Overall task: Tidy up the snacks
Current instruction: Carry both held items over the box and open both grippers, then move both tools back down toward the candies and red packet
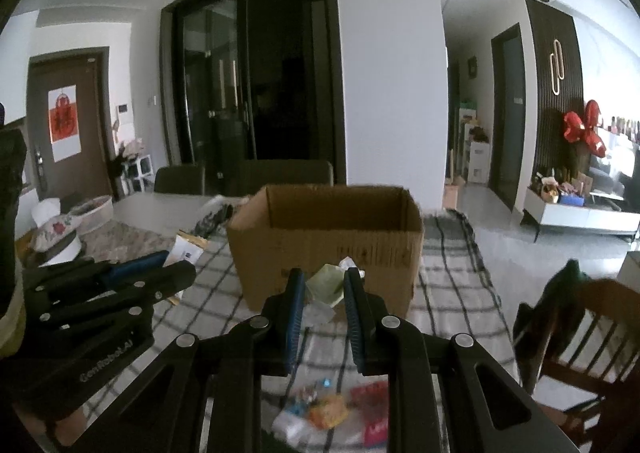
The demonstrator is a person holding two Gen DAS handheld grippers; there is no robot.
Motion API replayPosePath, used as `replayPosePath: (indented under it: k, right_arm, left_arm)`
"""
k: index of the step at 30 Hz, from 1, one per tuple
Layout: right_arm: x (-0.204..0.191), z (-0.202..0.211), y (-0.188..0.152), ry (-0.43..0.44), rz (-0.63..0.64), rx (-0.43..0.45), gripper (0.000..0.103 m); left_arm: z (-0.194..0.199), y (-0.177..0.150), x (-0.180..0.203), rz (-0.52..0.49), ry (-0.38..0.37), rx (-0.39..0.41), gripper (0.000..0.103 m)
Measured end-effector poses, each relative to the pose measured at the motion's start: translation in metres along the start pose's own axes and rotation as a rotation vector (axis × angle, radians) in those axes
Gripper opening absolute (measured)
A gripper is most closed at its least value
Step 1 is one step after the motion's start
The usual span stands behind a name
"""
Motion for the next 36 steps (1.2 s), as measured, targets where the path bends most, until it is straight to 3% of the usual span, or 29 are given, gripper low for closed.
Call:
replayPosePath:
  k: [7, 14, 17, 26, 27, 30, 33, 35, 36]
  right_arm:
    - [0.009, -0.018, 0.028, -0.006, 0.021, 0.038, 0.022]
    - [0.02, -0.052, 0.057, 0.006, 0.031, 0.05, 0.016]
    - [0.027, -0.064, 0.067, 0.003, 0.03, 0.049, 0.016]
    - [0.055, -0.098, 0.085, -0.037, 0.005, 0.005, 0.016]
    - [0.057, -0.1, 0.085, -0.041, 0.001, 0.001, 0.016]
    - [0.06, -0.106, 0.082, -0.055, -0.009, -0.016, 0.017]
    - [0.066, -0.109, 0.079, -0.054, -0.025, -0.037, 0.018]
    - [0.069, -0.109, 0.076, -0.056, -0.041, -0.044, 0.034]
    - [0.072, -0.106, 0.074, -0.061, -0.054, -0.041, 0.037]
  left_arm:
    - [-0.015, 0.028, -0.003, -0.02, 0.005, 0.046, 0.019]
    - [-0.055, 0.067, 0.004, -0.032, -0.057, 0.024, 0.019]
    - [-0.073, 0.082, 0.005, -0.047, -0.048, 0.023, 0.019]
    - [-0.132, 0.101, 0.012, -0.029, -0.091, -0.096, 0.02]
    - [-0.135, 0.102, 0.013, -0.036, -0.088, -0.097, 0.024]
    - [-0.137, 0.101, 0.015, -0.061, -0.056, -0.089, 0.057]
    - [-0.133, 0.1, 0.012, -0.07, -0.034, -0.071, 0.06]
    - [-0.128, 0.098, 0.009, -0.065, -0.033, -0.066, 0.063]
    - [-0.124, 0.096, 0.008, -0.065, -0.033, -0.065, 0.064]
Point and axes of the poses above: each gripper's, at about its wrist camera, not at the fingertips, and z roughly against the way its jaws point, x to its right, y to its top, the point moved 6 cm from there along -z, roughly the way its jaws point, and after that the axes turned 5 degrees about y, right-handed, at the moved point
